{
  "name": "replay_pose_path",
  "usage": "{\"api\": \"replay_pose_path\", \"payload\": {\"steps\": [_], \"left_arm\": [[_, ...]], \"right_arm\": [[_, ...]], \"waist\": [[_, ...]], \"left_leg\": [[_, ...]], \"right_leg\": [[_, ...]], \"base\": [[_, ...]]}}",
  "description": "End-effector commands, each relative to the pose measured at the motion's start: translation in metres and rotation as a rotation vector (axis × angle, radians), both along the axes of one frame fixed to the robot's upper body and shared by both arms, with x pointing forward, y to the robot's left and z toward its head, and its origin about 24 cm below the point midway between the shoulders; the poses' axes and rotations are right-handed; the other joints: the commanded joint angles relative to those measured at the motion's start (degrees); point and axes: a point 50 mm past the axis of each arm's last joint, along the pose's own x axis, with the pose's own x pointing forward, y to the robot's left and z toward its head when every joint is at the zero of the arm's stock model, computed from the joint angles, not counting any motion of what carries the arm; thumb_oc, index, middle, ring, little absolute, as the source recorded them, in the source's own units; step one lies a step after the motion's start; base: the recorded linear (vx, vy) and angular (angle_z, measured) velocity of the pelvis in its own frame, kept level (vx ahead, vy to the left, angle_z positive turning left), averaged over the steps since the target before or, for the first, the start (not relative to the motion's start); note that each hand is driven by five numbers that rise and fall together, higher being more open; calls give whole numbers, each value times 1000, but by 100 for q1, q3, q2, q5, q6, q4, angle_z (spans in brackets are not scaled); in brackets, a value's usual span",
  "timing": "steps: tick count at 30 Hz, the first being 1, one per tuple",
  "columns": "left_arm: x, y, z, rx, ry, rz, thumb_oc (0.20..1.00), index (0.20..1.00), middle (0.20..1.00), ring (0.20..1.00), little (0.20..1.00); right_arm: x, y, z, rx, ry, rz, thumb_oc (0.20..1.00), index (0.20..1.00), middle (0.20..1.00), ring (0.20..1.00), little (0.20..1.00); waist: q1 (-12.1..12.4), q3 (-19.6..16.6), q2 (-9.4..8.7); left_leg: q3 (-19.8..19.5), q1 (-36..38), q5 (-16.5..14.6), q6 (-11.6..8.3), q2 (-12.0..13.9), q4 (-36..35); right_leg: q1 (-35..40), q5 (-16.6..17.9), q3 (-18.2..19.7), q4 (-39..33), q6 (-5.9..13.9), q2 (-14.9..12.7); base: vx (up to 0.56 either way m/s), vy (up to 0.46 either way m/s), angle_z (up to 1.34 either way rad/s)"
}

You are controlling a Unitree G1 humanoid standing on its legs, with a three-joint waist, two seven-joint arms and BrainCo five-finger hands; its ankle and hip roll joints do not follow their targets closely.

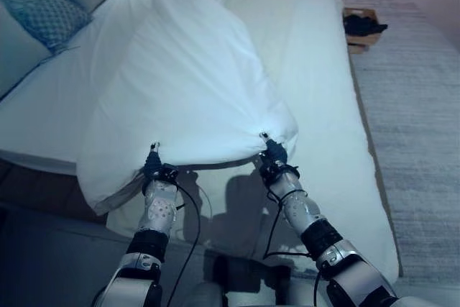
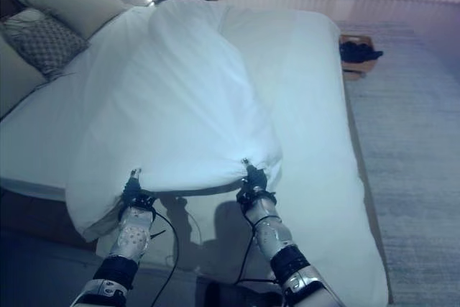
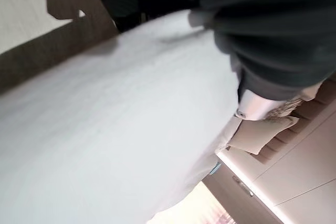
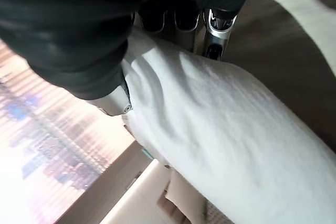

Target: Make the bed

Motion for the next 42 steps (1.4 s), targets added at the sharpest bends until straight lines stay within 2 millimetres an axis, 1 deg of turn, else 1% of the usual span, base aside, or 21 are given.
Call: {"api": "replay_pose_path", "payload": {"steps": [1, 3, 6, 8, 9, 10, 11, 13, 15, 17, 21, 25, 26, 28, 31, 33, 35, 37, 39, 41, 42], "left_arm": [[-4, 47, 45, 150, -200, 155, 200, 200, 200, 200, 200], [-2, 48, 47, 117, -207, 188, 200, 200, 200, 200, 200], [0, 44, 50, 94, -226, 195, 200, 200, 200, 200, 200], [0, 36, 49, 80, -243, 176, 200, 200, 200, 200, 200], [1, 26, 42, 83, -225, 123, 200, 200, 200, 200, 200], [1, 26, 42, 84, -225, 123, 200, 200, 200, 200, 200], [0, 23, 39, 52, -231, 126, 200, 200, 200, 200, 200], [-5, 27, 34, 53, -209, 166, 200, 200, 200, 200, 200], [-9, 28, 34, 34, -229, 178, 200, 200, 200, 200, 200], [-14, 24, 27, -25, -217, 181, 200, 200, 200, 200, 200], [-18, 26, 22, -3, -189, 178, 200, 200, 200, 200, 200], [-21, 19, 17, -42, -181, 177, 200, 200, 200, 200, 200], [-24, 17, 13, -37, -169, 167, 200, 200, 200, 200, 200], [-30, 22, 10, -27, -159, 180, 200, 200, 200, 200, 200], [-31, 28, 7, -29, -138, 202, 200, 200, 200, 200, 200], [-32, 35, 8, -21, -135, 221, 200, 200, 200, 200, 200], [-31, 40, 8, -27, -130, 241, 200, 200, 200, 200, 200], [-29, 44, 9, -25, -126, 248, 200, 200, 200, 200, 200], [-28, 44, 7, -13, -112, 236, 200, 200, 200, 200, 200], [-25, 36, 2, -13, -100, 193, 200, 200, 200, 200, 200], [-26, 33, 2, -6, -104, 182, 200, 200, 200, 200, 200]], "right_arm": [[-11, -63, -9, 26, -33, -208, 200, 200, 200, 200, 200], [-15, -59, -17, 71, 0, -214, 200, 200, 200, 200, 200], [-23, -69, -27, 89, 40, -249, 200, 200, 200, 200, 200], [-28, -72, -32, 82, 54, -255, 200, 200, 200, 200, 200], [-36, -77, -40, 80, 88, -270, 200, 200, 200, 200, 200], [-36, -77, -40, 80, 88, -270, 200, 200, 200, 200, 200], [-36, -73, -40, 89, 91, -266, 200, 200, 200, 200, 200], [-34, -58, -43, 122, 121, -251, 200, 200, 200, 200, 200], [-32, -58, -45, 117, 128, -245, 200, 200, 200, 200, 200], [-35, -53, -50, 156, 147, -241, 200, 200, 200, 200, 200], [-37, -51, -55, 175, 154, -240, 200, 200, 200, 200, 200], [-33, -54, -51, 150, 146, -249, 200, 200, 200, 200, 200], [-32, -57, -52, 139, 151, -251, 200, 200, 200, 200, 200], [-30, -57, -52, 98, 158, -238, 200, 200, 200, 200, 200], [-35, -59, -60, 94, 195, -230, 200, 200, 200, 200, 200], [-37, -58, -65, 80, 222, -214, 200, 200, 200, 200, 200], [-38, -57, -67, 76, 238, -208, 200, 200, 200, 200, 200], [-38, -60, -69, 80, 251, -213, 200, 200, 200, 200, 200], [-40, -63, -70, 79, 263, -223, 200, 200, 200, 200, 200], [-45, -65, -74, 76, 271, -223, 200, 200, 200, 200, 200], [-46, -62, -75, 70, 275, -212, 200, 200, 200, 200, 200]], "waist": [[-209, -575, -96], [-190, -710, -149], [-226, -849, -116], [-233, -961, -96], [-244, -1004, -221], [-244, -1034, -234], [-228, -985, -301], [91, -830, -190], [84, -813, -134], [116, -879, -122], [181, -942, -403], [288, -936, -348], [262, -825, -285], [453, -695, -168], [305, -782, -281], [286, -887, -295], [216, -939, -276], [147, -1018, -240], [135, -1054, -225], [124, -1084, -348], [168, -1034, -367]], "left_leg": [[-156, -308, -91, -142, 648, 405], [-372, -316, 392, -296, 1219, -149], [-221, -369, 628, -531, 1570, -337], [-62, -288, 346, -587, 1479, -302], [24, -374, 124, -543, 1090, -151], [23, -426, 135, -529, 1065, -129], [205, -469, -57, -498, 868, 88], [838, -567, -150, -261, 620, 219], [845, -507, -94, -184, 474, 63], [990, -326, 95, -44, 121, -307], [1158, -263, 219, -42, -437, -411], [1099, -352, 369, -118, -698, -319], [864, -541, 284, -330, -731, 155], [92, -624, 209, -429, -869, 626], [28, -581, -266, -80, -71, 951], [-501, -511, -125, -99, 500, 844], [-726, -398, 356, -232, 1185, 621], [-663, -282, 575, -383, 1523, 471], [-589, -165, 44, -551, 1377, 688], [-187, -251, -603, -542, 1016, 880], [-110, -268, -769, -460, 818, 1030]], "right_leg": [[100, -393, 395, 525, 226, -159], [115, -397, 564, 519, 360, -381], [258, -304, 562, 476, 548, -781], [341, -91, 486, 367, 677, -1010], [418, 1033, 334, -15, 824, -1501], [395, 1079, 337, -58, 836, -1522], [330, 1645, 195, -212, 815, -1757], [241, 1271, -1230, 224, 597, -1929], [299, 900, -1215, 548, 480, -1702], [462, -142, -1147, 1181, 216, -662], [815, -802, -898, 783, 23, 548], [993, -832, -500, 109, -316, 796], [1039, -847, -379, 92, -408, 798], [1017, -760, -339, 101, -315, 567], [889, -634, -442, 80, -60, 54], [825, -653, -254, 123, 67, -213], [848, -639, -80, 232, 223, -500], [851, -515, 36, 247, 402, -770], [822, -39, 132, 214, 599, -1178], [940, 1040, 17, -2, 782, -1739], [820, 1598, -44, -3, 694, -1940]], "base": [[90, 328, 27], [125, 388, 53], [152, 566, 14], [117, 513, -7], [42, 410, -31], [14, 631, -41], [-184, 681, -52], [-254, 980, -74], [-66, 549, -65], [-22, 541, -21], [-28, 284, -17], [-93, 215, -8], [-112, 337, 19], [-135, 338, 43], [-61, 339, 21], [76, 441, 13], [98, 572, -4], [102, 681, 12], [80, 763, 2], [60, 778, -20], [10, 836, -20]]}}
